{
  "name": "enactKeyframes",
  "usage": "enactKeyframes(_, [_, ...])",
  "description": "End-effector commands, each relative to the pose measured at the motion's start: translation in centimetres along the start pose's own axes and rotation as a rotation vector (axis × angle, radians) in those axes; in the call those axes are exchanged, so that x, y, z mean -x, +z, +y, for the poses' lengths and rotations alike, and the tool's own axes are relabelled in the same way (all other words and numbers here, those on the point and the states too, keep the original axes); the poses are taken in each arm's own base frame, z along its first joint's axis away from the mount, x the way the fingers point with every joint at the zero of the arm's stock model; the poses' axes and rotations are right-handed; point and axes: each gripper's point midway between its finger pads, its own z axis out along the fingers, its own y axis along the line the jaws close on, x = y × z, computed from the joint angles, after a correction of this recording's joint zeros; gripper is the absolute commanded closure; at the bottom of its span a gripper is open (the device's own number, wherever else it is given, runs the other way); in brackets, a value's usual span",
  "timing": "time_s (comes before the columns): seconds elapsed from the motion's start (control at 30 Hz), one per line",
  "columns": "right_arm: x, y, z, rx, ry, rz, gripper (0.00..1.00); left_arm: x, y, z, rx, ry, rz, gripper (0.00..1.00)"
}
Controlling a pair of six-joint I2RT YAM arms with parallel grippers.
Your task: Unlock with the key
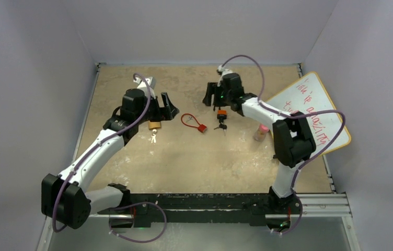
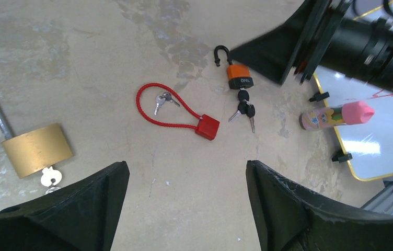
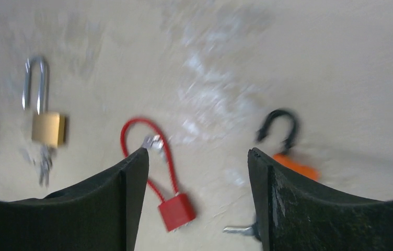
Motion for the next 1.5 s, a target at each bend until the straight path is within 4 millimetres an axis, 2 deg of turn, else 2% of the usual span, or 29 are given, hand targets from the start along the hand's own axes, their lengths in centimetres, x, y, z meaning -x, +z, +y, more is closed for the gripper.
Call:
enactKeyframes(0.0, [-6.5, 0.4, 2.1, -0.018, -0.208, 0.194, 0.29, 0.5, -1.4, 1.8, 0.101, -0.042, -0.071, 0.16])
enactKeyframes(0.13, [-8.3, 1.4, 3.2, -0.025, -0.282, 0.267, 0.28, 0.2, -2.3, 3.0, 0.171, -0.099, -0.092, 0.16])
enactKeyframes(0.2, [-8.8, 2.0, 3.9, -0.032, -0.301, 0.276, 0.31, -0.2, -2.5, 3.1, 0.175, -0.117, -0.09, 0.16])
enactKeyframes(0.4, [-7.7, 3.5, 6.5, -0.054, -0.259, 0.189, 0.53, -1.2, -2.6, 3.5, 0.187, -0.149, -0.07, 0.16])
enactKeyframes(0.47, [-7.7, 3.8, 7.5, -0.052, -0.264, 0.178, 0.57, -1.4, -2.8, 3.5, 0.188, -0.158, -0.068, 0.17])
enactKeyframes(0.6, [-8.7, 4.6, 8.6, -0.056, -0.291, 0.191, 0.58, -1.9, -3.3, 3.6, 0.184, -0.171, -0.07, 0.17])
enactKeyframes(0.9, [-9.6, 6.5, 7.7, -0.135, -0.286, 0.219, 0.65, -3.4, -4.2, 3.7, 0.179, -0.222, -0.063, 0.17])
enactKeyframes(1.13, [-10.6, 7.1, 6.6, -0.184, -0.298, 0.255, 0.64, -3.8, -4.9, 3.9, 0.183, -0.232, -0.07, 0.17])
enactKeyframes(1.3, [-10.2, 7.9, 6.1, -0.212, -0.322, 0.237, 0.59, -4.0, -5.0, 4.0, 0.188, -0.229, -0.067, 0.17])
enactKeyframes(1.47, [-10.9, 8.7, 6.1, -0.225, -0.394, 0.255, 0.64, -4.0, -4.9, 4.1, 0.19, -0.22, -0.065, 0.17])
